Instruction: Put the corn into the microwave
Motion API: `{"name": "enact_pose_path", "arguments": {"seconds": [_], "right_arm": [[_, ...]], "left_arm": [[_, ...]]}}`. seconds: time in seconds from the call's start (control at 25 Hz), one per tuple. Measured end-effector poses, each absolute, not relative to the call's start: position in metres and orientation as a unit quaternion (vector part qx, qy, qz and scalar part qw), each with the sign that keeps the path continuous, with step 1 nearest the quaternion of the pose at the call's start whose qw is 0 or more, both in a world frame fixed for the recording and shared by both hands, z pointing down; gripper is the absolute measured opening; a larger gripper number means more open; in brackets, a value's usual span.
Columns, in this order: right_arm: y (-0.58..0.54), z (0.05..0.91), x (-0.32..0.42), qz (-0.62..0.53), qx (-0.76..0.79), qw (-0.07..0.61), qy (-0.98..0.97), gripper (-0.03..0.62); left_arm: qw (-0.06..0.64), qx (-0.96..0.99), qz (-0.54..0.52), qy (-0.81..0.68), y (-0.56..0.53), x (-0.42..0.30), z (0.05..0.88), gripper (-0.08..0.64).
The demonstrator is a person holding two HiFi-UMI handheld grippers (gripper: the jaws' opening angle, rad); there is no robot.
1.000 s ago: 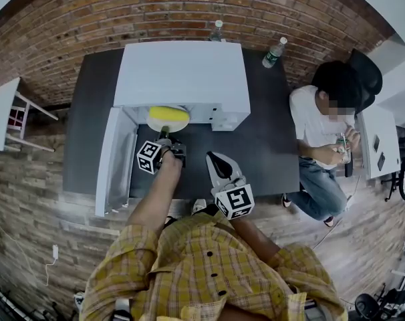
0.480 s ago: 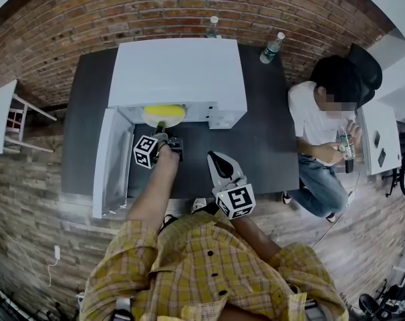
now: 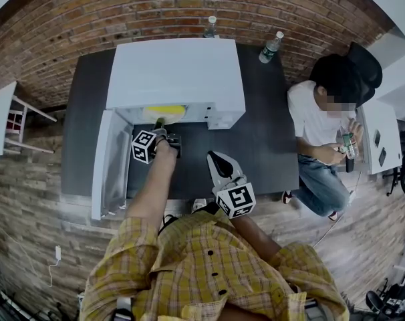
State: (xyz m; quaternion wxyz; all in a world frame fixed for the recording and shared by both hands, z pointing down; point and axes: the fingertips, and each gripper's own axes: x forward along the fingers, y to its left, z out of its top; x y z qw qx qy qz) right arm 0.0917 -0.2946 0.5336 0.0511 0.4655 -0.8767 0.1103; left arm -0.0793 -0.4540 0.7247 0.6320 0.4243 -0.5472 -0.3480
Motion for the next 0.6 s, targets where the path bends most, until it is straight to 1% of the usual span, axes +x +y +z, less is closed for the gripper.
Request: {"name": "enact_pose_path", "arguments": {"seconds": [0.2,0.6], "right_arm": [[-0.2964,0.5353,0.0924,0.112,0.464,0.052,-0.877,0.001],[-0.2981,0.5338,0.0913,0.109,0.460,0.050,-0.880,0.002]], "left_arm": [[0.640,0.408,-0.362,-0.541,-0.4555,-0.0751,0.7289,0.107],[0.644,0.407,-0.356,-0.542,-0.4574,-0.0741,0.7323,0.114]]}}
